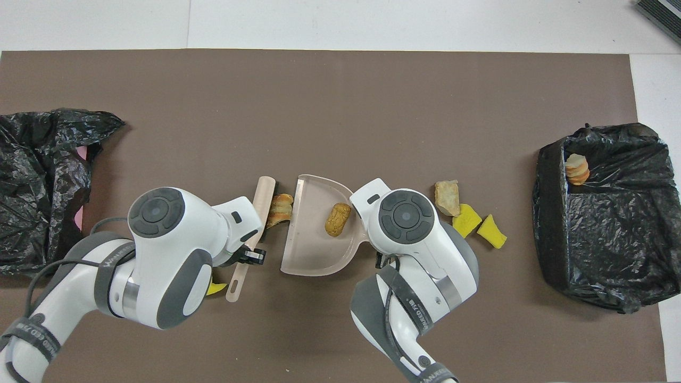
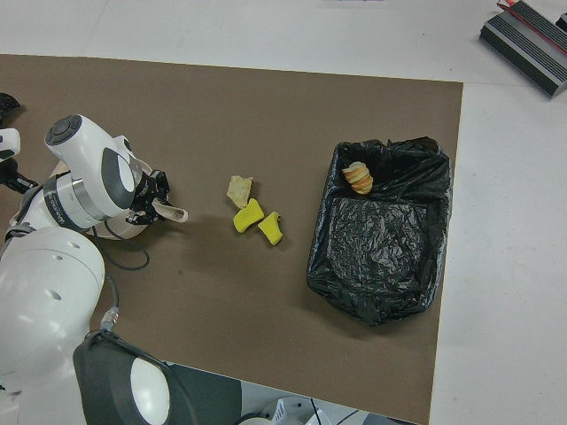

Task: Sweep and dump trash in bin
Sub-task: 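Sweep the bread piece into the dustpan with the left gripper's brush, then sweep the yellow sponge into the dustpan with the left gripper's brush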

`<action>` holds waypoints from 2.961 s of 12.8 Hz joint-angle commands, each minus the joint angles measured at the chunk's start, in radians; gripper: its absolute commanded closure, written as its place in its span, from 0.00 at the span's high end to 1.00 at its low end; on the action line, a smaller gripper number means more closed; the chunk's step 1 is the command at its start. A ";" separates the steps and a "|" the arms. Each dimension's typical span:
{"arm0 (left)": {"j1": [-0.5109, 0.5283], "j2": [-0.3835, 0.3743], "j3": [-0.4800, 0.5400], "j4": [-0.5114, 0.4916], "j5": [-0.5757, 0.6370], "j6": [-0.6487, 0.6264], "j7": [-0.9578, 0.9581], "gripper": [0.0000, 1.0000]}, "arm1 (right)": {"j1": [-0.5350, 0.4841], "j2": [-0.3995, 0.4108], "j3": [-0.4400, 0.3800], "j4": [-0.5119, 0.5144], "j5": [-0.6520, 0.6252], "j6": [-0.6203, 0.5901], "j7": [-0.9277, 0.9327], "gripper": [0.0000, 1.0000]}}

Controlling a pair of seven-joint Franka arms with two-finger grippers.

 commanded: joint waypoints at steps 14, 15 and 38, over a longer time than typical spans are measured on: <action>-0.190 -0.134 -0.007 0.026 0.182 -0.431 -1.054 0.00 | -0.019 0.024 -0.001 0.019 -0.032 0.028 -0.162 0.00; -0.181 -0.144 -0.007 0.019 0.187 -0.492 -1.057 0.00 | -0.019 0.023 0.001 0.019 -0.035 0.026 -0.168 0.00; -0.202 -0.146 -0.015 -0.147 -0.139 0.025 -0.254 0.00 | -0.017 0.021 0.001 0.015 -0.036 0.026 -0.142 0.00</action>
